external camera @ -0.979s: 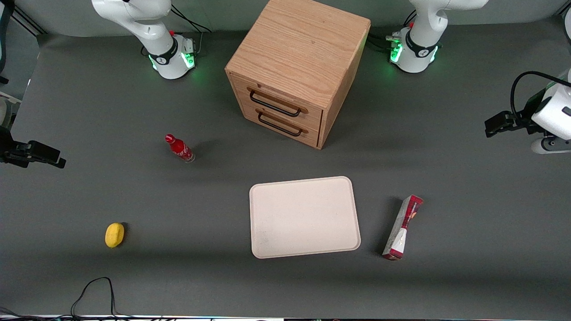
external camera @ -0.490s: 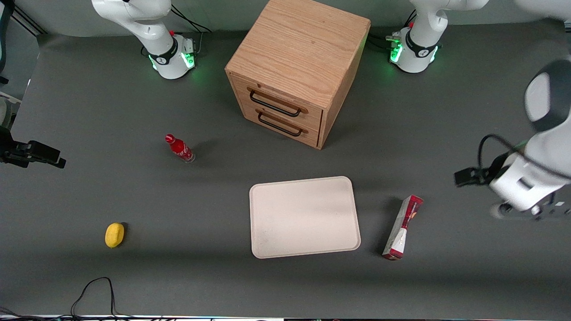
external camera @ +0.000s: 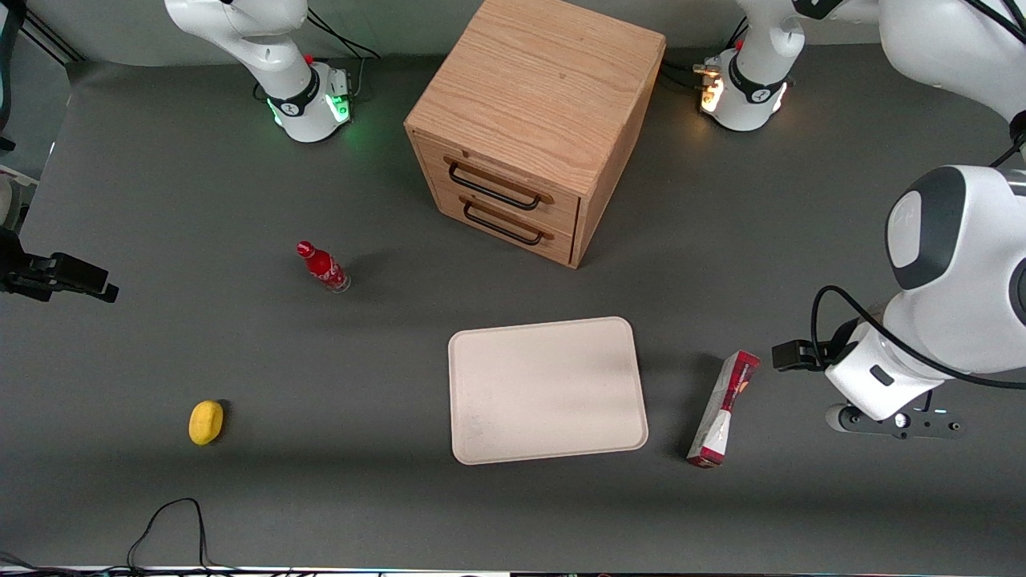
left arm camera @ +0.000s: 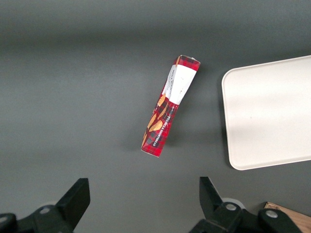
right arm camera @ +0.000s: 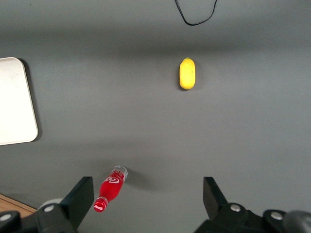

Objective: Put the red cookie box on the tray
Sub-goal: 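Move the open left gripper down over the red-and-white cookie box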

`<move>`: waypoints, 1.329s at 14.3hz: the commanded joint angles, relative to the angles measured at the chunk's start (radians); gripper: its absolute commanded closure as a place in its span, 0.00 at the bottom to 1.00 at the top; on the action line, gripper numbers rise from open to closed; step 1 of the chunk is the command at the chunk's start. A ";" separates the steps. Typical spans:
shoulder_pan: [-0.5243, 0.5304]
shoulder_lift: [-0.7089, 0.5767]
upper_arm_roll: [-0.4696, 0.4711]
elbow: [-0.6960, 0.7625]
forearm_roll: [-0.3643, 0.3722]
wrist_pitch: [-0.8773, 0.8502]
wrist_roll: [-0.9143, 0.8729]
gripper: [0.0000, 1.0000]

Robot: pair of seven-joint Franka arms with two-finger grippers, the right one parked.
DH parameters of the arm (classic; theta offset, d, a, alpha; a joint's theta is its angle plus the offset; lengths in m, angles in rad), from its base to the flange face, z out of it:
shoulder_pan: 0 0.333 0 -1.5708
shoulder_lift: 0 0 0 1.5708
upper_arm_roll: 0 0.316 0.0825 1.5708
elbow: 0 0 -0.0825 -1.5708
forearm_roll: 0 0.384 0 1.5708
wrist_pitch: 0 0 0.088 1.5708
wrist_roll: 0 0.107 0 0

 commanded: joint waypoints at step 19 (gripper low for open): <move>-0.001 0.137 -0.024 -0.113 -0.011 0.251 0.642 0.00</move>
